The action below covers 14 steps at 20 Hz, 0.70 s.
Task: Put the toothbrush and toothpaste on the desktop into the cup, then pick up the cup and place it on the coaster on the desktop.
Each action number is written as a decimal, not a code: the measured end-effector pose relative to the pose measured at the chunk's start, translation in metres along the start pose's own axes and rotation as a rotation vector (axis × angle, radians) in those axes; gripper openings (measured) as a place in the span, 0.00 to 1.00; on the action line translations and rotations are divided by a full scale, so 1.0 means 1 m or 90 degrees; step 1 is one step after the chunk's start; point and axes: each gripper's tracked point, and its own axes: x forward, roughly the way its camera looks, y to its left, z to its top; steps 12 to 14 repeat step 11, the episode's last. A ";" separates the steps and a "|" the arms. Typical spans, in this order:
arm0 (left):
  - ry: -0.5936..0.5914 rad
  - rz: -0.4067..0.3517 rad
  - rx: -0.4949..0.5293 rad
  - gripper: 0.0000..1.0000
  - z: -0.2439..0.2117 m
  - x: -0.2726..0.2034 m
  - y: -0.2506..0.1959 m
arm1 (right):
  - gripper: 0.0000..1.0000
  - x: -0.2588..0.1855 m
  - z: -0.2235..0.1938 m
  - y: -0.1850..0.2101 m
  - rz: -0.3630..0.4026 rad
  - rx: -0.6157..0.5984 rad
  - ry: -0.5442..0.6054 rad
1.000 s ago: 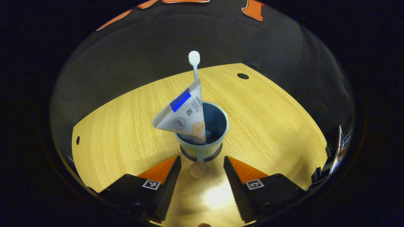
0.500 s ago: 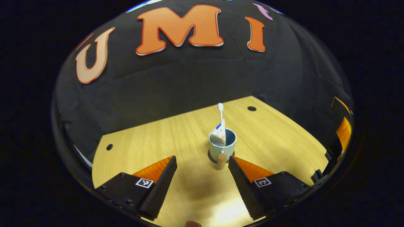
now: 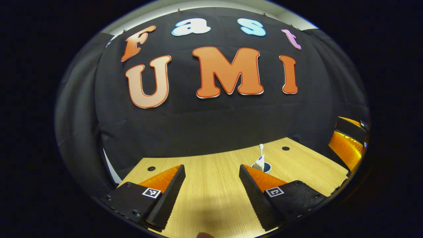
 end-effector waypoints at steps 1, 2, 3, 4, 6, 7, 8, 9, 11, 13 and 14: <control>-0.023 0.006 0.001 0.99 0.006 -0.006 0.005 | 0.97 0.001 0.002 0.004 -0.002 -0.007 -0.010; -0.044 0.014 0.000 0.99 0.010 -0.013 0.010 | 0.96 0.001 0.003 0.007 -0.007 -0.015 -0.016; -0.061 0.016 0.000 0.98 0.013 -0.019 0.013 | 0.96 0.002 0.004 0.007 -0.015 -0.022 -0.018; -0.079 0.019 -0.004 0.98 0.017 -0.027 0.015 | 0.97 0.003 0.003 0.007 -0.023 -0.024 -0.018; -0.100 0.016 -0.004 0.98 0.017 -0.037 0.016 | 0.97 0.004 0.005 0.012 -0.025 -0.024 -0.023; -0.106 0.022 -0.003 0.98 0.017 -0.036 0.017 | 0.97 0.005 0.005 0.012 -0.028 -0.024 -0.026; -0.115 0.030 -0.005 0.98 0.016 -0.037 0.019 | 0.97 0.007 0.006 0.012 -0.032 -0.023 -0.027; -0.121 0.036 -0.013 0.98 0.016 -0.038 0.022 | 1.00 0.008 0.005 0.011 -0.032 -0.021 -0.027; -0.136 0.031 -0.036 1.00 0.017 -0.040 0.023 | 0.98 0.008 0.006 0.011 -0.032 -0.021 -0.030; -0.136 0.031 -0.036 1.00 0.017 -0.040 0.023 | 0.98 0.008 0.006 0.011 -0.032 -0.021 -0.030; -0.136 0.031 -0.036 1.00 0.017 -0.040 0.023 | 0.98 0.008 0.006 0.011 -0.032 -0.021 -0.030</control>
